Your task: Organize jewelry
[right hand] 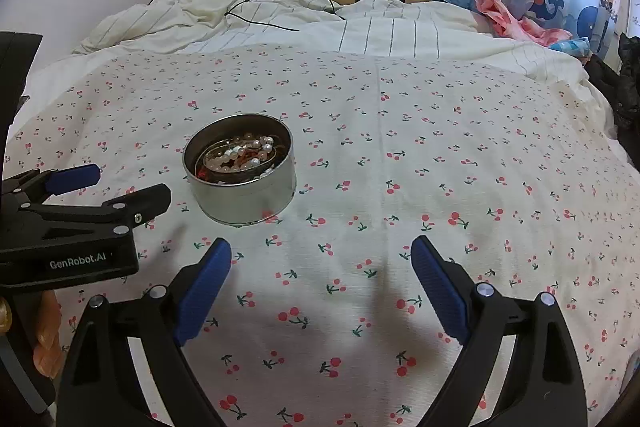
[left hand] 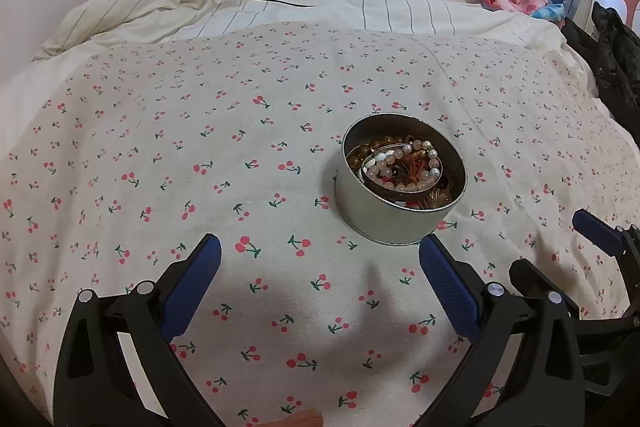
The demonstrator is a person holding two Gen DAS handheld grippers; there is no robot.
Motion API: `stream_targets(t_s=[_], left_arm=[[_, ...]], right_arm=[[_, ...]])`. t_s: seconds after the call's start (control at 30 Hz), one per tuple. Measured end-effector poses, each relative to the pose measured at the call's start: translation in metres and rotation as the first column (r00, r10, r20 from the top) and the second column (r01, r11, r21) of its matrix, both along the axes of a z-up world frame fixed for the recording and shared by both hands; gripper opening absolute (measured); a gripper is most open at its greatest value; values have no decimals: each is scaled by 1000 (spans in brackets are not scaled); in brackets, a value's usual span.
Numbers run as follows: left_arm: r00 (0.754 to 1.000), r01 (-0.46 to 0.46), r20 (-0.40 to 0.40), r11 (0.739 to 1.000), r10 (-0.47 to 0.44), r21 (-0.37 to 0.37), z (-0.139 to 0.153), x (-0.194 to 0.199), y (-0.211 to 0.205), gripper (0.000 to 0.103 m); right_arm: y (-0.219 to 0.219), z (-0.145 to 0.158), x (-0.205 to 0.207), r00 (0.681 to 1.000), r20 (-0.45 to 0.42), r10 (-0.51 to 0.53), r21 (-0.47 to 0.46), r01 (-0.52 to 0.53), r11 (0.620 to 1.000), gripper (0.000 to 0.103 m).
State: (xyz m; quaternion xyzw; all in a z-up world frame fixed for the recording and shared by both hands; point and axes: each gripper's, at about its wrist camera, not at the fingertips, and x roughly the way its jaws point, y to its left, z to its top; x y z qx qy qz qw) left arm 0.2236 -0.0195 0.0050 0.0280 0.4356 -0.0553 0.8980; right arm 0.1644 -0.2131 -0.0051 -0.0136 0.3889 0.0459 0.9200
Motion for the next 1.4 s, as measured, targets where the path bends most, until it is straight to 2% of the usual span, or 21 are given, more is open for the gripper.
stream_targets(t_s=[0.73, 1.03, 1.4], left_arm=[[1000, -6, 6, 1000, 6, 19, 1, 0, -2, 95], [1000, -9, -18, 1000, 9, -13, 1, 3, 3, 95], [1000, -9, -27, 1000, 9, 2, -1, 4, 2, 95]], right_arm=[[1, -1, -1, 1000, 0, 3, 6, -3, 1000, 88], [1, -1, -1, 1000, -1, 4, 4, -4, 1000, 88], [-1, -2, -2, 1000, -4, 3, 3, -3, 1000, 88]])
